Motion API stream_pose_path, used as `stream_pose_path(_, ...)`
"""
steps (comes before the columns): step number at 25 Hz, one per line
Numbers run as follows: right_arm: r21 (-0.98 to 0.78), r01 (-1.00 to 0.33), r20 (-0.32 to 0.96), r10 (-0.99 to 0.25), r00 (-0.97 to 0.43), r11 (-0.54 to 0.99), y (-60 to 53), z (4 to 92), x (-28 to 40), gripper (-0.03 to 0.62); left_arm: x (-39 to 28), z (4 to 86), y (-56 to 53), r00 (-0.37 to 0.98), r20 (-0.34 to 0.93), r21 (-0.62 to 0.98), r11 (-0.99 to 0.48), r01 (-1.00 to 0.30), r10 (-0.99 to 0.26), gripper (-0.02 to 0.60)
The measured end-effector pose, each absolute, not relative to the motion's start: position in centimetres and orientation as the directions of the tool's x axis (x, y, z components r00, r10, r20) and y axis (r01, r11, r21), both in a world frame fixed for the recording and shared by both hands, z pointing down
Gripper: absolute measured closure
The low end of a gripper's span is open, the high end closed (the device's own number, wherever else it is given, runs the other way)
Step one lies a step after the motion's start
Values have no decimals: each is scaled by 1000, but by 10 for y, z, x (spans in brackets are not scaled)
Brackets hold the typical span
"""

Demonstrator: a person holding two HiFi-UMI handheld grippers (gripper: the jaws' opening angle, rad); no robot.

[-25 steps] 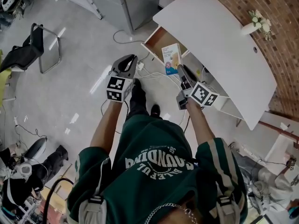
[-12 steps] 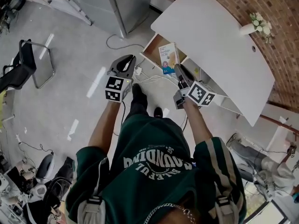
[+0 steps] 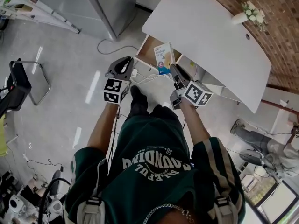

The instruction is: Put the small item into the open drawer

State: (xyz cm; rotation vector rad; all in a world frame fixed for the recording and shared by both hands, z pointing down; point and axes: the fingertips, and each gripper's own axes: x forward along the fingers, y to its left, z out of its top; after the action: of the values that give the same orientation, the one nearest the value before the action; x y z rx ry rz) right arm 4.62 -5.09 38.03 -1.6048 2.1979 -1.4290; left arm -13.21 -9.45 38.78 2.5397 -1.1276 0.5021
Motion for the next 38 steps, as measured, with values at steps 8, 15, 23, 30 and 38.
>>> stream_pose_path(8, -713, -700, 432, -807, -402, -33, -44, 384, 68, 482, -98, 399, -96, 670, 451, 150, -691, -708, -589, 543)
stream_pose_path(15, -722, -691, 421, -814, -401, -33, -37, 387, 79, 482, -82, 398, -92, 672, 459, 142, -699, -701, -581, 543)
stream_pose_path(23, -698, -716, 429, -798, -423, 5, -41, 392, 89, 482, -78, 401, -88, 663, 468, 124, -699, -704, -585, 543)
stream_pose_path(30, -694, -720, 423, -794, -438, 28, -51, 402, 94, 482, -74, 417, -85, 668, 490, 100, -725, -682, -561, 543)
stream_pose_path(38, -676, -736, 448, -771, -453, 39, -47, 428, 94, 482, -72, 435, -80, 662, 497, 91, -724, -683, -561, 543)
